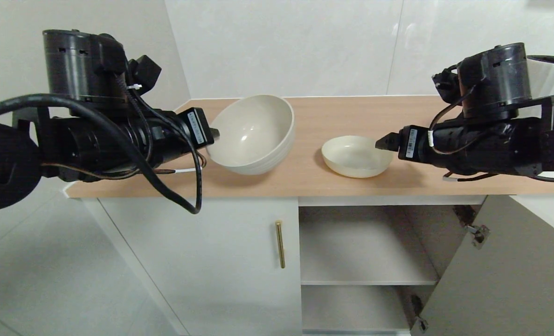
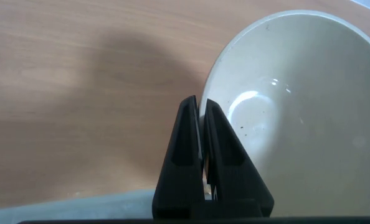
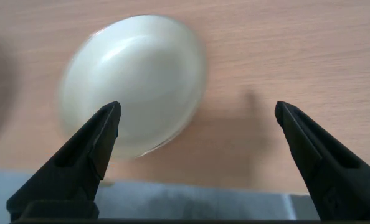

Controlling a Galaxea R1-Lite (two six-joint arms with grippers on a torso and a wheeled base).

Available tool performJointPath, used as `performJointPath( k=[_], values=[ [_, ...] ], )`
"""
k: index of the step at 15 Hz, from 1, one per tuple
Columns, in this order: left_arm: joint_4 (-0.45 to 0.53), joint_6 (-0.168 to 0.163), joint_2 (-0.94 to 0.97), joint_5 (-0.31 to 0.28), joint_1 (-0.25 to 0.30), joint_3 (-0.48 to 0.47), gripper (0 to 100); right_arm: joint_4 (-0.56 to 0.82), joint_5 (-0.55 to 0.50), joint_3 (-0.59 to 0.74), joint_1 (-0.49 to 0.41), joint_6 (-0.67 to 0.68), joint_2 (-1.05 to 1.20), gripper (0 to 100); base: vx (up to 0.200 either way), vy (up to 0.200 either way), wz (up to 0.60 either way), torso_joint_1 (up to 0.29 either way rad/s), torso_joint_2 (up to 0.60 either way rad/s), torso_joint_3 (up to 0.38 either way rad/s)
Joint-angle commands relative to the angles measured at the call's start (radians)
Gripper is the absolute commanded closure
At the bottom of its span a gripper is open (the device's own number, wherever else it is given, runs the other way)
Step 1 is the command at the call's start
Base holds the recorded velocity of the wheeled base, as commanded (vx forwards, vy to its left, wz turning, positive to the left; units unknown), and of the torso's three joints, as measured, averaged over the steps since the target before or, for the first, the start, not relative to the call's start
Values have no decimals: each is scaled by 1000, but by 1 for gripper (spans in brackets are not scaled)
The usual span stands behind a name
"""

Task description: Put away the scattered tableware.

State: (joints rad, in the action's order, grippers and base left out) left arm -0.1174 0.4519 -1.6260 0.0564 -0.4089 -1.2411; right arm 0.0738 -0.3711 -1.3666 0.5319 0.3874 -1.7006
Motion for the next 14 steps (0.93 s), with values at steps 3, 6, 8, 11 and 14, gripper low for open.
performJointPath(
  k=[3,6,8,11,14],
  values=[
    [1,1,15,0,-1,3,100,-8,-85,-28,0,-4,-85,0,0,0,0,0,0,0],
    [1,1,14,-1,-1,5,100,-20,-85,-34,0,-2,-103,0,0,0,0,0,0,0],
    [1,1,14,-1,-1,5,100,-26,-86,-34,0,-2,-108,0,0,0,0,0,0,0],
    [1,1,14,-1,-1,5,100,-31,-86,-34,0,-2,-122,0,0,0,0,0,0,0],
    [1,1,14,-1,-1,5,100,-31,-83,-34,2,-1,-119,100,0,0,0,0,0,0]
  ],
)
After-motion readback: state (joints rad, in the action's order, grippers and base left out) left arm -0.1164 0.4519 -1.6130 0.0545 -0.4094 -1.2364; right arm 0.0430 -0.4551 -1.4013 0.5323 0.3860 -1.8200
